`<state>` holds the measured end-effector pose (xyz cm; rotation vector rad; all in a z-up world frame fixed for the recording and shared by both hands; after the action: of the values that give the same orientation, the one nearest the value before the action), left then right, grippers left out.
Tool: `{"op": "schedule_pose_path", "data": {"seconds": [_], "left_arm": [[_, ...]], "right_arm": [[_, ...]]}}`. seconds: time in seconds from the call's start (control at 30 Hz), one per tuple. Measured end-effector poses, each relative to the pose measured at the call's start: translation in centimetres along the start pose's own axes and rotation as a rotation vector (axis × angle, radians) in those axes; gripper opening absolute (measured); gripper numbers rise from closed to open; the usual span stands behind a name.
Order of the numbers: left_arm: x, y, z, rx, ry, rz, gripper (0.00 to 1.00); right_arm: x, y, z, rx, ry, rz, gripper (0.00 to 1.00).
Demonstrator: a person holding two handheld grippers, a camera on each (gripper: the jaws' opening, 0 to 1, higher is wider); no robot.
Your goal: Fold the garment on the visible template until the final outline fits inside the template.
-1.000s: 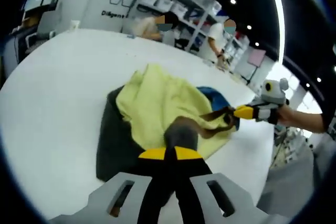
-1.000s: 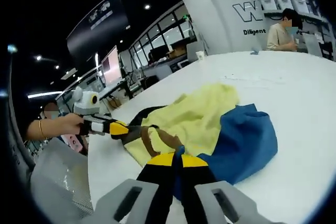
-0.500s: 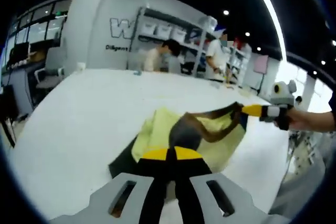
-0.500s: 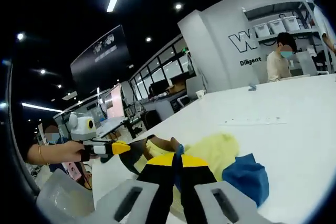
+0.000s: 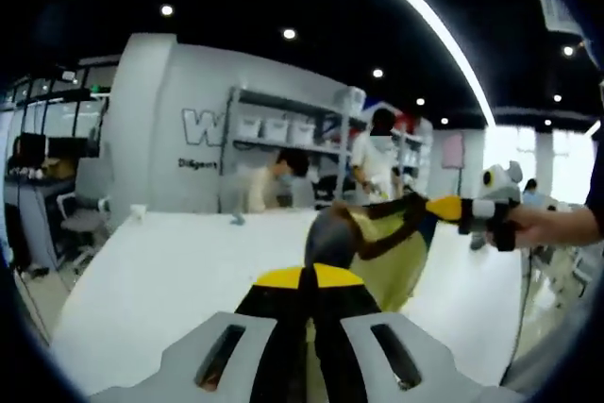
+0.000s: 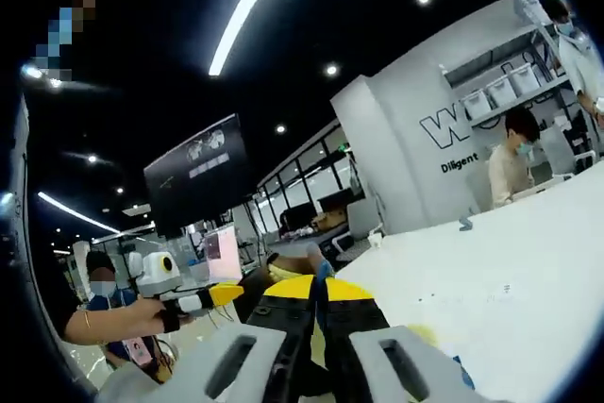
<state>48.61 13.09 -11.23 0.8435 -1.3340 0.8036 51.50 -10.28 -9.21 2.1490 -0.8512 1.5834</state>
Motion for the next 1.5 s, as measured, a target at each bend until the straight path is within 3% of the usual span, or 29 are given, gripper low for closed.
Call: {"op": "schedule_pose_path", "data": {"seconds": [0.13,0.17,0.33,0.4,0.57,0.67,0.77,0.87,0.93,1.13,1.2,1.23,1.5], "left_arm": [[2.7,1.0,0.6,0.002,-0.103,0.041,0.0],[4.1,1.7,0.7,0.031,-0.147,0.055,0.0],[7.0,3.5,0.9,0.019,-0.168,0.129,0.0],[9.2,5.1,2.1,0.008,-0.198,0.19,0.0],[11.1,6.9,3.4,0.007,-0.217,0.243,0.0],[13.0,8.9,5.4,-0.018,-0.233,0.309,0.0],[13.7,9.9,6.3,-0.031,-0.253,0.314,0.0],[13.7,10.4,6.7,-0.038,-0.27,0.296,0.0],[12.9,10.3,6.8,-0.042,-0.285,0.265,0.0],[8.8,8.9,5.9,-0.029,-0.22,0.151,0.0],[8.1,8.4,5.7,-0.033,-0.206,0.144,0.0],[7.2,7.7,5.4,-0.032,-0.203,0.111,0.0],[5.8,5.2,4.0,-0.033,-0.192,0.057,0.0]], "right_arm": [[2.7,0.5,-1.1,0.018,0.015,0.072,0.0],[3.2,0.7,-1.3,0.023,0.011,0.086,0.0],[5.1,1.5,-2.5,0.058,0.002,0.147,0.0],[6.4,2.3,-4.0,0.094,0.011,0.184,0.0],[8.4,3.8,-6.3,0.1,0.036,0.217,0.0],[10.4,5.4,-8.0,0.102,0.056,0.268,0.0],[11.2,6.1,-9.2,0.127,0.075,0.283,0.0],[11.7,6.6,-9.3,0.129,0.113,0.267,0.0],[11.4,6.7,-9.6,0.107,0.136,0.249,0.0],[8.0,6.2,-8.6,0.027,0.196,0.14,0.0],[7.3,6.1,-7.4,0.012,0.198,0.118,0.0],[6.4,5.7,-6.7,-0.005,0.186,0.098,0.0],[5.1,4.4,-5.0,-0.043,0.178,0.058,0.0]]}}
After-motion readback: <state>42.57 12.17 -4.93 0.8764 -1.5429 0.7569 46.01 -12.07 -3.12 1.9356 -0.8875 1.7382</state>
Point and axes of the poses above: the point that each gripper's makers call its tool centre point, and the gripper's own axes: y roughly backward along the fingers, z roughly to its right, x roughly out of its top, the point moved 4 cm from there along y, roughly backward along the fingers, and after that the axes turned 4 degrees about -z, right-handed, at the moved point
